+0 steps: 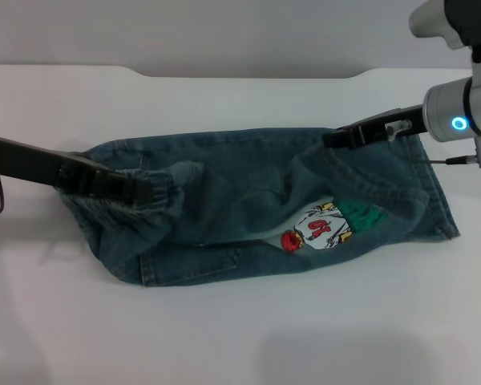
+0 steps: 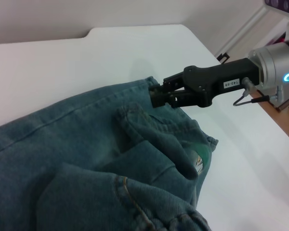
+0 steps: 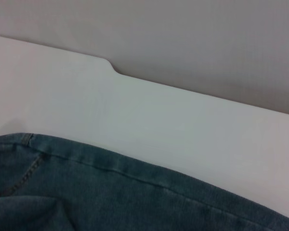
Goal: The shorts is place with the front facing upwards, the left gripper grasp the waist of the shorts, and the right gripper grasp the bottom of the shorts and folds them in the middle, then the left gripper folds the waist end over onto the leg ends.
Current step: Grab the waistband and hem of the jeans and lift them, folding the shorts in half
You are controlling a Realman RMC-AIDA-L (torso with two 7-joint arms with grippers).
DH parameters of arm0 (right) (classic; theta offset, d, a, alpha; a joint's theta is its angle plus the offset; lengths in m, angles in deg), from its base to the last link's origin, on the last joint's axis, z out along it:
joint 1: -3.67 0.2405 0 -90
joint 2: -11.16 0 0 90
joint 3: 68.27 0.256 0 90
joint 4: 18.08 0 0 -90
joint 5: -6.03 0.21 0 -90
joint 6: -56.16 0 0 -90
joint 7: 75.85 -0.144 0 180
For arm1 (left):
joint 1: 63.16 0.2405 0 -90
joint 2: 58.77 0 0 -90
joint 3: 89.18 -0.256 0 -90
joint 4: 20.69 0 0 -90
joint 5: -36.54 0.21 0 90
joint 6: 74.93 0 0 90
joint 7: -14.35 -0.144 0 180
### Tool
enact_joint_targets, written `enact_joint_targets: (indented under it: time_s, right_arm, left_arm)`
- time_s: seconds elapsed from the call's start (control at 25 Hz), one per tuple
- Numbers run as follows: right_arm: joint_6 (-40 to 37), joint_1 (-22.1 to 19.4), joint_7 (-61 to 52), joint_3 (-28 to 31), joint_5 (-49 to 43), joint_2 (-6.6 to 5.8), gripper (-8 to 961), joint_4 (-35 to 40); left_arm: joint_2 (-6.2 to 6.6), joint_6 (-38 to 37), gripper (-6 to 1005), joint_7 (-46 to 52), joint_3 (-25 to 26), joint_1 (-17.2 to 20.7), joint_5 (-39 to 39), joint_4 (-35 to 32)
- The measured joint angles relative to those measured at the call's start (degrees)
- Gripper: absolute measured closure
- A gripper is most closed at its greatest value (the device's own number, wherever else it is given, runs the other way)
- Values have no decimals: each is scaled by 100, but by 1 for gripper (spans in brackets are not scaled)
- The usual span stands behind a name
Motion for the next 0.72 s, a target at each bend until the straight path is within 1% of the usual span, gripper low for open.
enact_joint_targets:
  time_s: [0.24,0.44,0.72]
  right_arm:
    - [33,-17,1,-5,-18,9,674,0]
    - [228,-53,89,-16,-18,28,674,-28]
    - [466,-34,223,-94,36,65,675,-214]
  left_arm:
    - [-9,-8,956,0,-21,26,0,0]
    - [-26,-16,957,3,-22,49,-27,-6]
    - [-79,-50,957,41,-22,61,-38,-14]
